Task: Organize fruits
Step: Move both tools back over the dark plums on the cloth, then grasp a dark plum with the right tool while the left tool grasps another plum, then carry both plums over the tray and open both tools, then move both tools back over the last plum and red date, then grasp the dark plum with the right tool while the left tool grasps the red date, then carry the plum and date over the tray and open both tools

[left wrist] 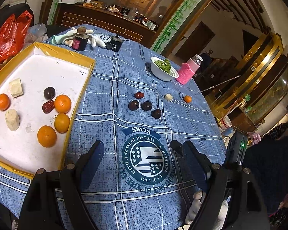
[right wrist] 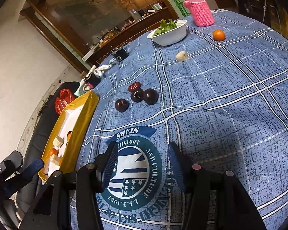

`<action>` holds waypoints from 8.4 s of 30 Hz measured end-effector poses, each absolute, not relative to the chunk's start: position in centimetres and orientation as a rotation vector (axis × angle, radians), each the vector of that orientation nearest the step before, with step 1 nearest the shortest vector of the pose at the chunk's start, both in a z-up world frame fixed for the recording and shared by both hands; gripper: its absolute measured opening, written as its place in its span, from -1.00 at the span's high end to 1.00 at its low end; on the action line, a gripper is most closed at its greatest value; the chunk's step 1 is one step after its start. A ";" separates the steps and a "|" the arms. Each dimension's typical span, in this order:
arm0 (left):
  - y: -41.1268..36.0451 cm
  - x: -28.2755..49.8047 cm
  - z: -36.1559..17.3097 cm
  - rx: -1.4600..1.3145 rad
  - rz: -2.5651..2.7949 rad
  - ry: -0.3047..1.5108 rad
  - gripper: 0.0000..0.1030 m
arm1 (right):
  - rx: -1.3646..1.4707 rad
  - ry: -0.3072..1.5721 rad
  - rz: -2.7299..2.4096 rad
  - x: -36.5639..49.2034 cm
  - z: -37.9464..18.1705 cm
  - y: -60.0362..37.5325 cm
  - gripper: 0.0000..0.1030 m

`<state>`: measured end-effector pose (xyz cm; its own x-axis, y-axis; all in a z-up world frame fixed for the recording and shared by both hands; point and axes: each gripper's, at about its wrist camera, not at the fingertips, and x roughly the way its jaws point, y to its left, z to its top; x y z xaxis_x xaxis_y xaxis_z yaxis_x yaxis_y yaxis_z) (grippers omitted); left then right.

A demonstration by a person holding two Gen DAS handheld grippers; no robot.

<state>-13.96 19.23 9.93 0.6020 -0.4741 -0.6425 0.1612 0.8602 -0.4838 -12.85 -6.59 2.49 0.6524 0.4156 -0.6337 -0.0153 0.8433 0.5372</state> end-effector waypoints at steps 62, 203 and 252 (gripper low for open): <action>17.1 -5.0 7.2 -0.226 -0.269 0.881 -0.57 | 0.098 0.911 0.288 -0.4 2.2 -3.7 0.07; 21.3 -11.9 8.0 -0.148 -0.147 0.803 -0.42 | 0.284 0.914 0.272 -0.9 3.3 -2.6 -0.14; 13.4 2.3 6.3 -0.068 -0.312 0.911 0.55 | 0.524 0.828 0.362 0.3 2.4 -8.7 0.42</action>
